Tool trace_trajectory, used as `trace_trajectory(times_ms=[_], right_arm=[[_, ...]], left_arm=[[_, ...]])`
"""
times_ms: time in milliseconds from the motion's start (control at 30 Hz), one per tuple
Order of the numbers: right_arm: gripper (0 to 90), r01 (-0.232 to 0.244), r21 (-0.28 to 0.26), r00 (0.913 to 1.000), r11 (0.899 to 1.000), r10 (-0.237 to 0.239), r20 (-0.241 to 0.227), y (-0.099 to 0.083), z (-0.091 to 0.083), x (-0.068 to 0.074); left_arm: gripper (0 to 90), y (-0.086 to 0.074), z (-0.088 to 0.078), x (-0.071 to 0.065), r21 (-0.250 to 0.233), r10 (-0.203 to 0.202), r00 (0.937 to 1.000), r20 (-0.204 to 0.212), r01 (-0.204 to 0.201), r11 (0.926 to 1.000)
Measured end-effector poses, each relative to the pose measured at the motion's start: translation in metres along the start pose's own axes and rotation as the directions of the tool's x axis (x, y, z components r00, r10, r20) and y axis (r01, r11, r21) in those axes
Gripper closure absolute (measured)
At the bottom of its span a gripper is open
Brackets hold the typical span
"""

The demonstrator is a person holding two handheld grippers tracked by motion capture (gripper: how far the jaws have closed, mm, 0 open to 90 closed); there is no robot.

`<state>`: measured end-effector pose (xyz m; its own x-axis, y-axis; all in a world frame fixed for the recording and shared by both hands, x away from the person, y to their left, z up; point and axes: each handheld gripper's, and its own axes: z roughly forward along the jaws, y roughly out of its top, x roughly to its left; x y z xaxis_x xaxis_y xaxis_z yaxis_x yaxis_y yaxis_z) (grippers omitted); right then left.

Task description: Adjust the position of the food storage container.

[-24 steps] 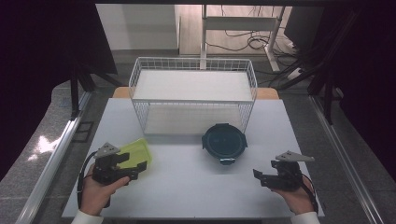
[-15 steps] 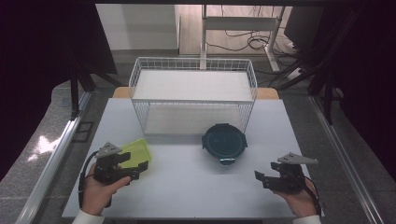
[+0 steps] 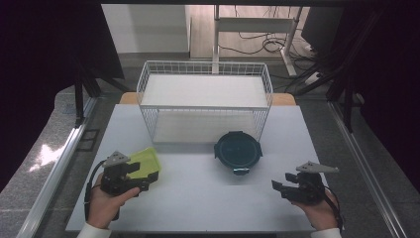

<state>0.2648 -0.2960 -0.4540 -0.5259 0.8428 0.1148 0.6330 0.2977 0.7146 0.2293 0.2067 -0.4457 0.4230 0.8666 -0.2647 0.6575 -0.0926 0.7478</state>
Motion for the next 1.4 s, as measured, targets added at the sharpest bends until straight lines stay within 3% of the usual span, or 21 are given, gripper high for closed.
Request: trace_trajectory(times_ms=[133, 467, 700, 800, 867, 1200, 1400], right_arm=[[44.2, 0.016, 0.014, 0.9997, 1.000, -0.016, -0.016, 0.004, -0.001, 0.001], [44.5, 0.017, 0.039, 0.9997, 0.999, -0.017, -0.020, 0.010, 0.002, 0.006], [44.6, 0.048, 0.036, 0.9988, 0.998, -0.047, -0.015, 0.018, 0.005, 0.012], [49.2, 0.067, 0.047, 0.9977, 0.997, -0.068, 0.007, 0.031, 0.012, 0.012], [51.9, 0.074, 0.065, 0.9972, 0.995, -0.074, -0.003, 0.038, 0.018, 0.013], [54.6, 0.117, 0.118, 0.9928, 0.986, -0.119, 0.011, 0.068, 0.038, 0.016], [63.8, 0.132, 0.134, 0.9890, 0.982, -0.140, 0.048, 0.093, 0.059, 0.007]], left_arm=[[22.0, 0.001, 0.000, 0.001, -0.004, 0.000, 1.0000, -0.001, 0.000, 1.0000], [21.6, -0.003, -0.005, -0.002, 0.000, 0.010, 1.0000, 0.003, -0.010, 1.0000], [21.6, -0.004, -0.001, 0.001, 0.011, -0.001, 1.0000, -0.001, 0.001, 0.9999], [21.6, -0.005, 0.005, 0.002, 0.027, 0.000, 1.0000, -0.001, 0.000, 0.9996], [21.6, -0.004, 0.005, 0.001, 0.028, -0.001, 1.0000, -0.001, 0.001, 0.9996], [21.6, -0.005, 0.002, 0.003, 0.024, -0.002, 1.0000, 0.003, 0.002, 0.9997], [21.6, -0.006, 0.003, 0.004, 0.025, -0.008, 1.0000, 0.000, 0.008, 0.9997]])
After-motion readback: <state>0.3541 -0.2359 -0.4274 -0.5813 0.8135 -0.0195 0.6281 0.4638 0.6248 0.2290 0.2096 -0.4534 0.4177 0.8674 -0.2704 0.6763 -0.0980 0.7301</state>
